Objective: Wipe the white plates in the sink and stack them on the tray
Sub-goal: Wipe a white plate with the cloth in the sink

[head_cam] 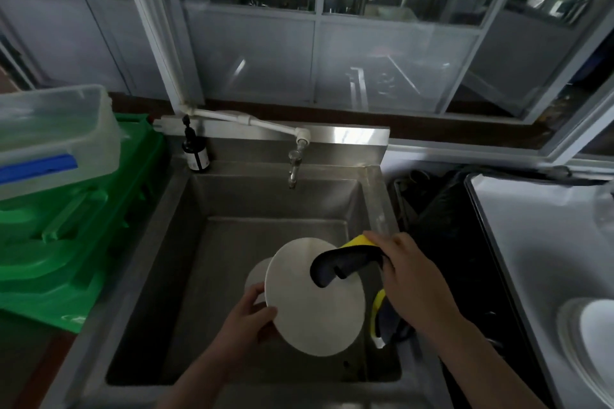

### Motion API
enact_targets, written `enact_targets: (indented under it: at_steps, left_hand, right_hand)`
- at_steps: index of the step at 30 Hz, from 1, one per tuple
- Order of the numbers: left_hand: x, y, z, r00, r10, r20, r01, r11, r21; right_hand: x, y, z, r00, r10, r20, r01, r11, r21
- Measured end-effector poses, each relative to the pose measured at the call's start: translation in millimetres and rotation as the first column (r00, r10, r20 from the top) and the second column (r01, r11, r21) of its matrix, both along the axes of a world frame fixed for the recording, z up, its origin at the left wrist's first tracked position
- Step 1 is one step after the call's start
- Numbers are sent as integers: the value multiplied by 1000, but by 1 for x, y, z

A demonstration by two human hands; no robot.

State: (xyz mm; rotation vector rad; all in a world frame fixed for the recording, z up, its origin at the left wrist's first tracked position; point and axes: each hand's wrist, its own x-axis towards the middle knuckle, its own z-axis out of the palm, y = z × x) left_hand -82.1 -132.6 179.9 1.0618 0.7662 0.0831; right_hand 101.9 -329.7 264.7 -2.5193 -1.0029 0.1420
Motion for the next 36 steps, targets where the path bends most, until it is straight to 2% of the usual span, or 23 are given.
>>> enact_targets:
  at_steps: [9, 15, 21, 26, 31, 36]
  left_hand:
    - [14, -22, 33, 996, -11, 92, 8, 999, 40]
    - [23, -36, 49, 991, -35, 130, 24, 996, 84]
    - [33, -43, 57, 984, -79, 157, 57, 989, 138]
    - [36, -51, 55, 983, -103, 153, 81, 986, 145]
    - [40, -57, 60, 979, -138, 150, 114, 981, 157]
    - [43, -61, 64, 977, -161, 139, 136, 976, 170]
  right_hand:
    - [18, -5, -8, 1000, 20, 0, -20, 1000, 13]
    - [19, -1, -15, 998, 49, -39, -45, 993, 112]
    - [12, 0, -24, 989, -77, -127, 103, 972, 212]
    - [14, 0, -29, 980, -95, -173, 152, 923, 354]
    - [19, 7, -33, 993, -18, -114, 67, 894, 443]
    - [7, 16, -24, 986, 160, 44, -161, 862, 481]
